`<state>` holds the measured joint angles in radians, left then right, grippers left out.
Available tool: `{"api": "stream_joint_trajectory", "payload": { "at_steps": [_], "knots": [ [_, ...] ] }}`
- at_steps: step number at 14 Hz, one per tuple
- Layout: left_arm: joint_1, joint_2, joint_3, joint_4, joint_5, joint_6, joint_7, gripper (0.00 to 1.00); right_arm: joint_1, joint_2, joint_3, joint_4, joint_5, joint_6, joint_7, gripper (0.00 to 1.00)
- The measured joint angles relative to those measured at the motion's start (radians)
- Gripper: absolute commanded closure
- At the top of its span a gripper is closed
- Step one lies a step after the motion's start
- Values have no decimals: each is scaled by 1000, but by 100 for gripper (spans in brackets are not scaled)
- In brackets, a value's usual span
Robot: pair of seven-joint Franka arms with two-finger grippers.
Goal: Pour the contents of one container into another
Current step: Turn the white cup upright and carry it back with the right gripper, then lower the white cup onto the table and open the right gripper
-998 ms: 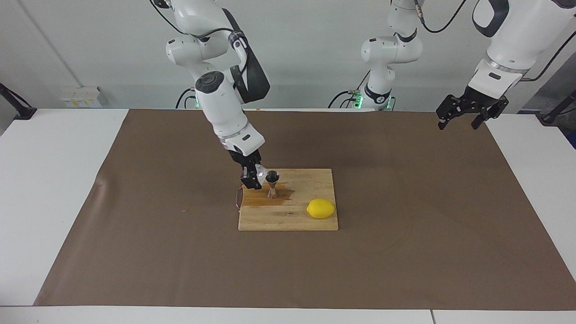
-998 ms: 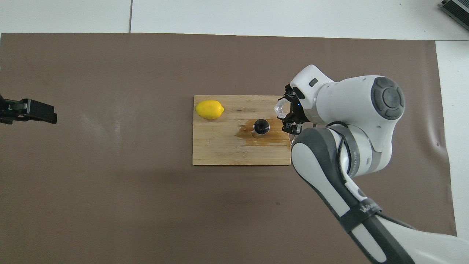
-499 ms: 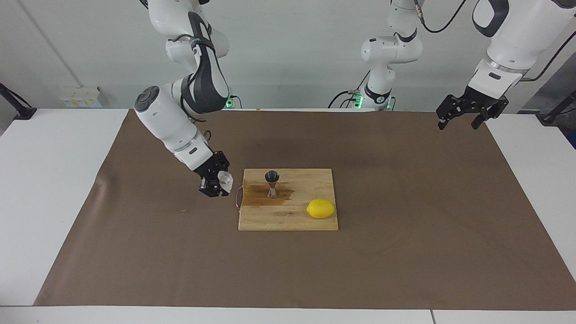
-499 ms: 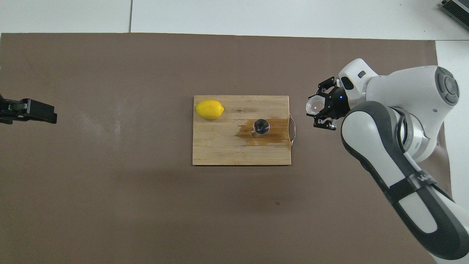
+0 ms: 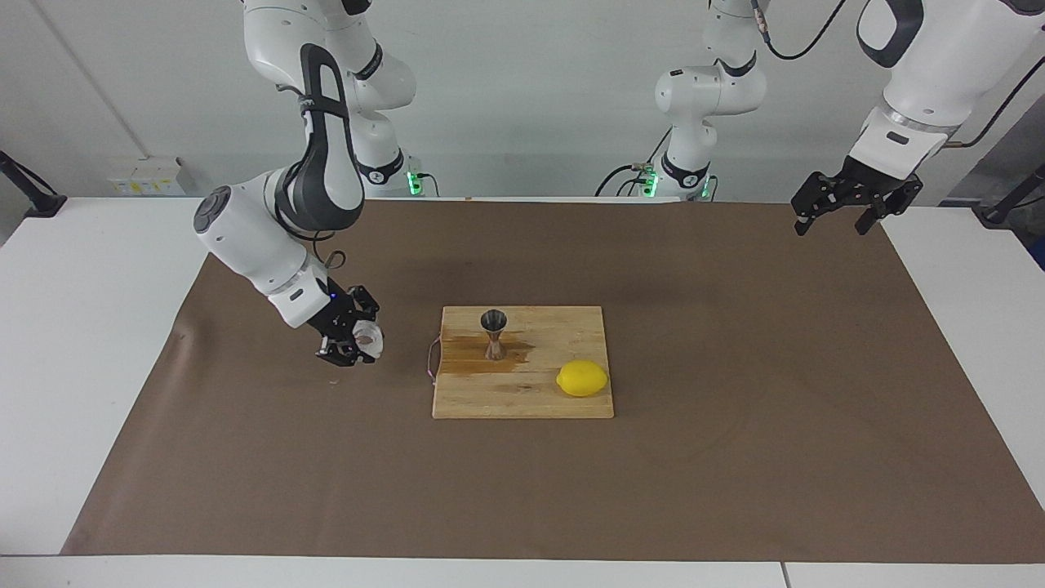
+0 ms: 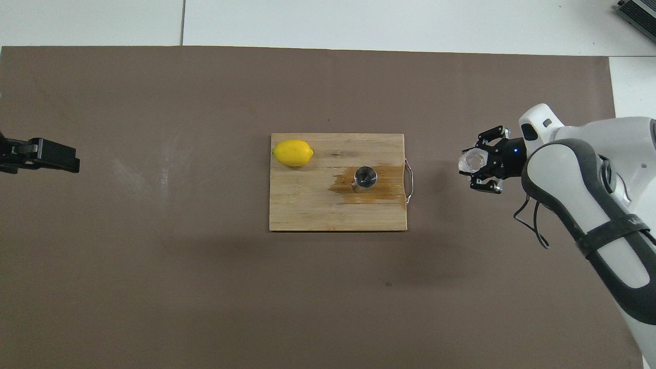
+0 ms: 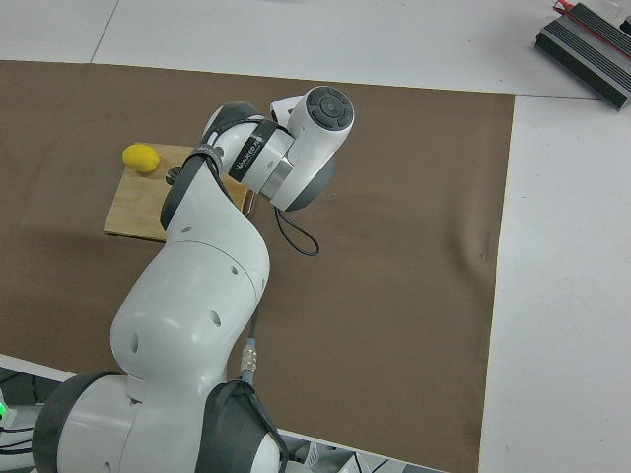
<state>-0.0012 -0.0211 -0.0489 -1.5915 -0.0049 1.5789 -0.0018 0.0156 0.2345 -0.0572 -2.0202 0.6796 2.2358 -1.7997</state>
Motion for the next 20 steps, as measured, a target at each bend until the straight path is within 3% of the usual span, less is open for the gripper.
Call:
{"api": "stream_joint_trajectory", "payload": {
  "at_steps": [3, 5, 7, 8, 9, 10, 16, 20],
  "knots": [
    [0, 0, 0, 0, 0, 0, 0, 0, -65, 77, -1, -19, 141, 27, -201, 57],
    [0, 0, 0, 0, 0, 0, 0, 0, -81, 127, 0, -15, 177, 82, -281, 57],
    [0, 0, 0, 0, 0, 0, 0, 0, -80, 128, 1, -12, 179, 91, -286, 56],
    [0, 0, 0, 0, 0, 0, 0, 0, -80, 128, 1, -12, 179, 93, -287, 43],
    [0, 0, 0, 0, 0, 0, 0, 0, -80, 128, 1, -12, 179, 94, -287, 4],
    [0, 0, 0, 0, 0, 0, 0, 0, -80, 128, 1, -12, 179, 94, -288, 0],
    [0, 0, 0, 0, 0, 0, 0, 0, -70, 110, 1, -1, 178, 93, -260, 0],
    [0, 0, 0, 0, 0, 0, 0, 0, -40, 9, 3, 4, 35, 12, 37, 0]
  ]
}}
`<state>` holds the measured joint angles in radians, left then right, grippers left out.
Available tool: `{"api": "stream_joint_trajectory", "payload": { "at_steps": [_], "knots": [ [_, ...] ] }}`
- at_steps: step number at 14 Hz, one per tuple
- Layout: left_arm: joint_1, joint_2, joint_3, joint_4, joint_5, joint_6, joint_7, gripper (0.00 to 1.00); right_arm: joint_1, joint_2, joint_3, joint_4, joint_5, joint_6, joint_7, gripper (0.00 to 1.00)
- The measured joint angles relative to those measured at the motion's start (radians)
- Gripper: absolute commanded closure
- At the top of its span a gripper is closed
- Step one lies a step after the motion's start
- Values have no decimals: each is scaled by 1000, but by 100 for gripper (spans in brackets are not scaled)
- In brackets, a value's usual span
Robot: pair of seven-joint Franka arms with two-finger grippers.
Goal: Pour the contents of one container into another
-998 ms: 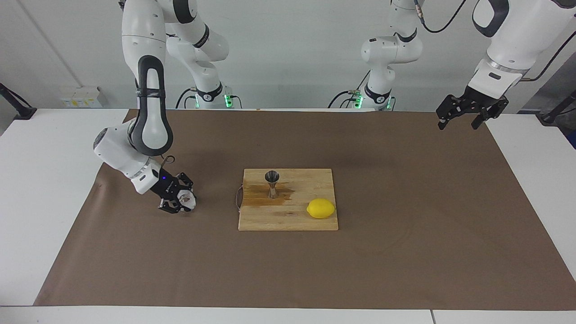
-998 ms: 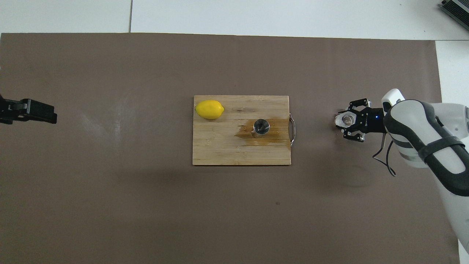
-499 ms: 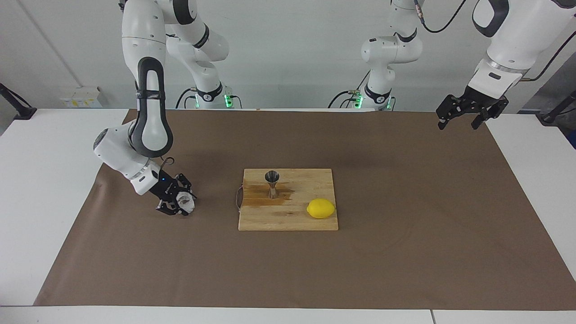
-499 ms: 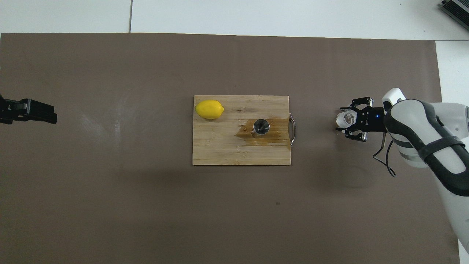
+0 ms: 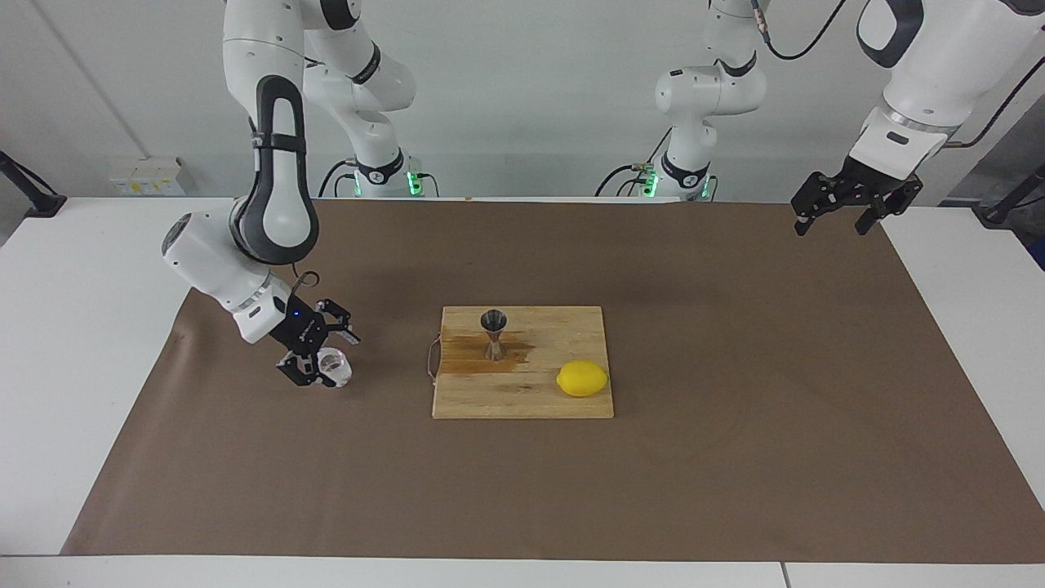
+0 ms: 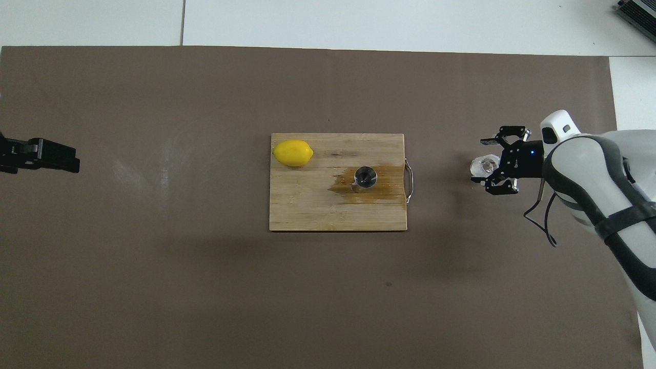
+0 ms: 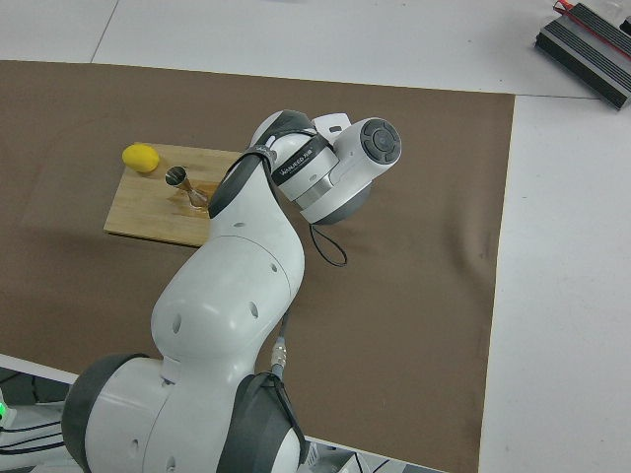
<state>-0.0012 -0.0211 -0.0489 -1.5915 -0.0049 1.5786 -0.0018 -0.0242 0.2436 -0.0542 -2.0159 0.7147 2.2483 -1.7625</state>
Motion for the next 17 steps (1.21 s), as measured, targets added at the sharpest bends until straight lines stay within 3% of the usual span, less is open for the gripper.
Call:
{"api": "stream_joint_trajectory", "payload": {
  "at_steps": [4, 10, 13, 17],
  "knots": [
    [0, 0, 0, 0, 0, 0, 0, 0, 50, -78, 1, -1, -266, -33, 470, 0],
    [0, 0, 0, 0, 0, 0, 0, 0, 61, -82, 0, -4, -539, -77, 1108, 0],
    [0, 0, 0, 0, 0, 0, 0, 0, 60, -102, 0, 5, -634, -189, 1436, 0],
    [0, 0, 0, 0, 0, 0, 0, 0, 60, -199, 1, 68, -684, -367, 1774, 0]
  ]
}}
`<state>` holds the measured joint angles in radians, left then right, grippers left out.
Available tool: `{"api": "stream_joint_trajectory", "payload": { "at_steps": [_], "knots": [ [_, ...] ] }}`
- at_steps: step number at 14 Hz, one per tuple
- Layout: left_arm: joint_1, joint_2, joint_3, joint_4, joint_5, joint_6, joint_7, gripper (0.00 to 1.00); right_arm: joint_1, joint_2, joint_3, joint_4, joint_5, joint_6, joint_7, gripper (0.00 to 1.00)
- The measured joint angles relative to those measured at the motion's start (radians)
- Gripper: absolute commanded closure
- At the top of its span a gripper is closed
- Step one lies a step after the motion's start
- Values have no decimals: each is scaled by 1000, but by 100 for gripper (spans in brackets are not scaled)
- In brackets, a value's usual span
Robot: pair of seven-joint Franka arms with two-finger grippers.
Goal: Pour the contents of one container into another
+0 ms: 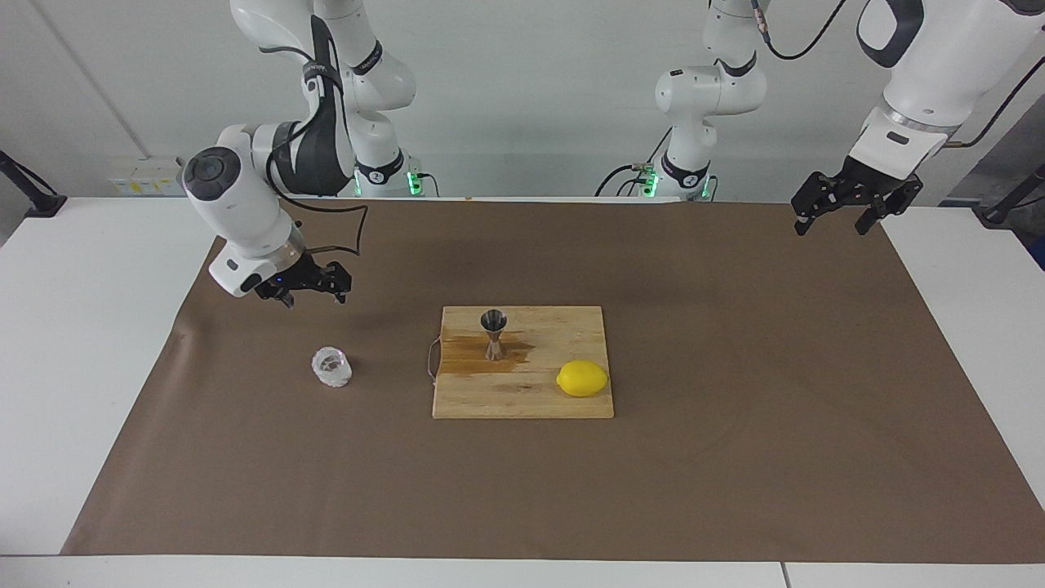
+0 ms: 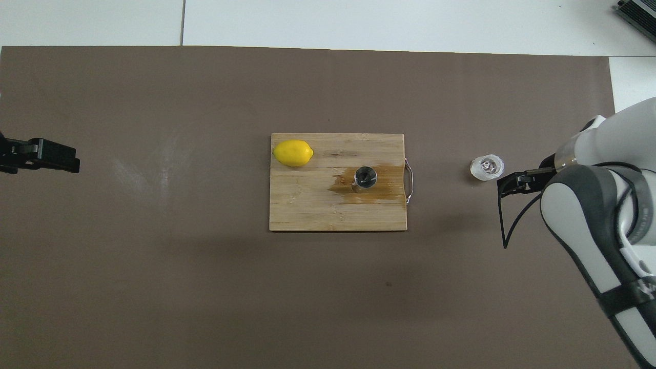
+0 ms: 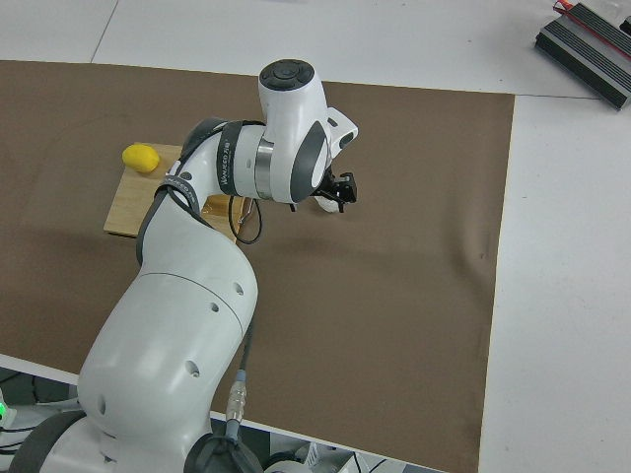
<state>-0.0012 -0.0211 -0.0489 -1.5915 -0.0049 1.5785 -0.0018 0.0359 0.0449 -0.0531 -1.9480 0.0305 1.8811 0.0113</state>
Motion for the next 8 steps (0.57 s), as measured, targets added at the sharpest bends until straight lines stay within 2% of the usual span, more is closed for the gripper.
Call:
{"api": "stream_joint_trajectory", "payload": {
  "at_steps": [4, 8],
  "knots": [
    [0, 0, 0, 0, 0, 0, 0, 0, 0, -139, 4, 94, -1, -136, 59, 0],
    [0, 0, 0, 0, 0, 0, 0, 0, 0, -167, 9, 166, -1, -194, 59, 0]
  ]
}}
